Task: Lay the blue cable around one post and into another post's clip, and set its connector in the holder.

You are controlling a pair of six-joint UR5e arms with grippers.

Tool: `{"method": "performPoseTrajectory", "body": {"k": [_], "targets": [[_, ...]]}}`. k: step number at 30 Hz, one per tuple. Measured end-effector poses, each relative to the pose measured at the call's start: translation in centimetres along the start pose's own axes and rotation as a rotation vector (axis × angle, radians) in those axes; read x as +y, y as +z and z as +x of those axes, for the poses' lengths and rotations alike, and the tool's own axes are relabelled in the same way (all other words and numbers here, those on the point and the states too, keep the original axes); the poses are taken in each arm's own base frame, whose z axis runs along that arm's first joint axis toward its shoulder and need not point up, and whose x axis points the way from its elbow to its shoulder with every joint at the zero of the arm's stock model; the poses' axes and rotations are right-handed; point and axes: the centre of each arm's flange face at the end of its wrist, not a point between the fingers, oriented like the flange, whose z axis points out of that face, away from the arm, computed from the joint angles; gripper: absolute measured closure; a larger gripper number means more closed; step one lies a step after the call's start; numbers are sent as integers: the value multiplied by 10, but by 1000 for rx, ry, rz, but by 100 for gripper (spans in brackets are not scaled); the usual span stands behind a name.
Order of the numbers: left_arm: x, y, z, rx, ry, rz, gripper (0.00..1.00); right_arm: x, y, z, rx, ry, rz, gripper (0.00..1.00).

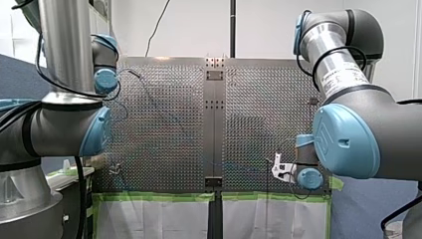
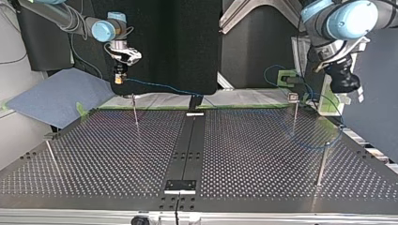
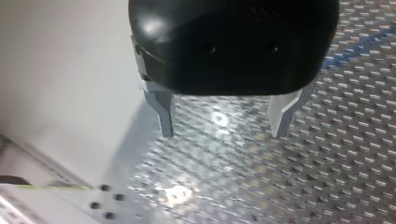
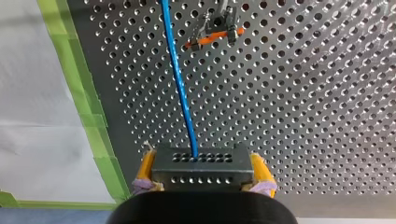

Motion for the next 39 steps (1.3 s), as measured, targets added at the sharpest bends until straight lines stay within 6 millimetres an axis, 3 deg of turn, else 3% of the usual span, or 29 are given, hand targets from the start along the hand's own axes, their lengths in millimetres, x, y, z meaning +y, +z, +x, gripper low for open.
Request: {"method": "performPoseTrajectory", "body": {"k": [11,17,28,39], "targets": [[-35,-4,-75,-109,-68,28,0,-5,-1,-1,-14,-12,2,100],[-52,-7,-100,-124,-18,40,0,-9,-1,-2,-13,-14,8,100],[-85,-7,-121,-75,100,73,0,-15,-1,-2,-14,-15,20,100],[-88,-27,-116,-7,245,6,0,-17,-1,-2,-14,-16,21,100]]}}
